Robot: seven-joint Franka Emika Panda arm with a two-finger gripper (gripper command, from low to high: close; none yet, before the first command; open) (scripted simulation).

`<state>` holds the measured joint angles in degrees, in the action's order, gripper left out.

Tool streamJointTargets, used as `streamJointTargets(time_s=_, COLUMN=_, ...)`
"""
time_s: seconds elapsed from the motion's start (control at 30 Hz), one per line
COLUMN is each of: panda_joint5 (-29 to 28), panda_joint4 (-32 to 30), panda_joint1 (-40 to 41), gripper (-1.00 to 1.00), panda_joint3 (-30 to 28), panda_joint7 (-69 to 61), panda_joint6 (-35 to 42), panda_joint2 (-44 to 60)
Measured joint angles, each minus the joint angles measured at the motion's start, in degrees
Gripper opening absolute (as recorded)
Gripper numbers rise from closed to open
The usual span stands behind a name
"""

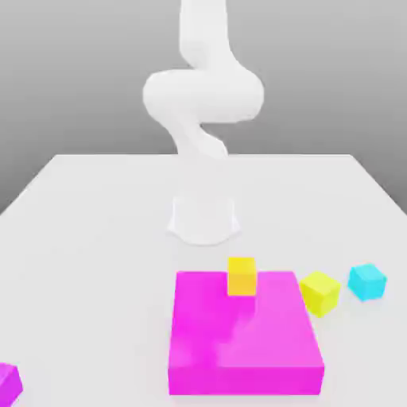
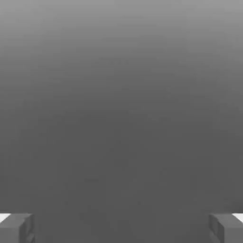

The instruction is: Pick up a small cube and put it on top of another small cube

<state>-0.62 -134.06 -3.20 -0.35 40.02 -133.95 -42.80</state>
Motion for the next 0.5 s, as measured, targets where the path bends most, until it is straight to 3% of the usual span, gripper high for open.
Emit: streamJointTargets(time_s=0.5, panda_joint5=-2.55, panda_joint4=-13.72, panda_joint1=-18.73, gripper=0.00, panda_joint3=-2.93, panda_joint7=-35.92, panda_joint6=-13.03, panda_joint2=18.23)
